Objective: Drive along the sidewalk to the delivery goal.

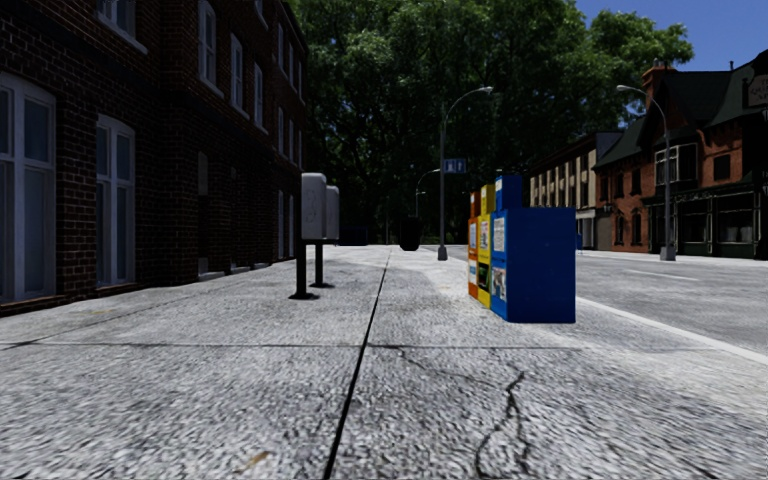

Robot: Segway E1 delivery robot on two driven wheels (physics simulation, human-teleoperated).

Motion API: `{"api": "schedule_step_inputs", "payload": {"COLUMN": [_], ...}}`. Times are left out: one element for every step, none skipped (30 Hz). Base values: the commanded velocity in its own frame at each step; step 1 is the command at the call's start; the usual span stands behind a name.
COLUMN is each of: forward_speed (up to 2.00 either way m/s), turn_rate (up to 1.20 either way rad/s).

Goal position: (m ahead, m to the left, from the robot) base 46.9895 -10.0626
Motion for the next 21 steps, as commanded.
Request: {"api": "schedule_step_inputs", "payload": {"forward_speed": [2.00, 2.00, 2.00, 2.00, 2.00, 2.00, 2.00, 2.00, 2.00, 2.00, 2.00, 2.00, 2.00, 2.00, 2.00, 2.00, 2.00, 2.00, 2.00, 2.00, 2.00], "turn_rate": [0.00, 0.00, 0.00, 0.00, 0.00, 0.00, 0.00, 0.00, 0.00, 0.00, 0.00, 0.00, 0.00, 0.00, 0.00, 0.00, 0.00, 0.00, 0.00, 0.00, 0.00]}}
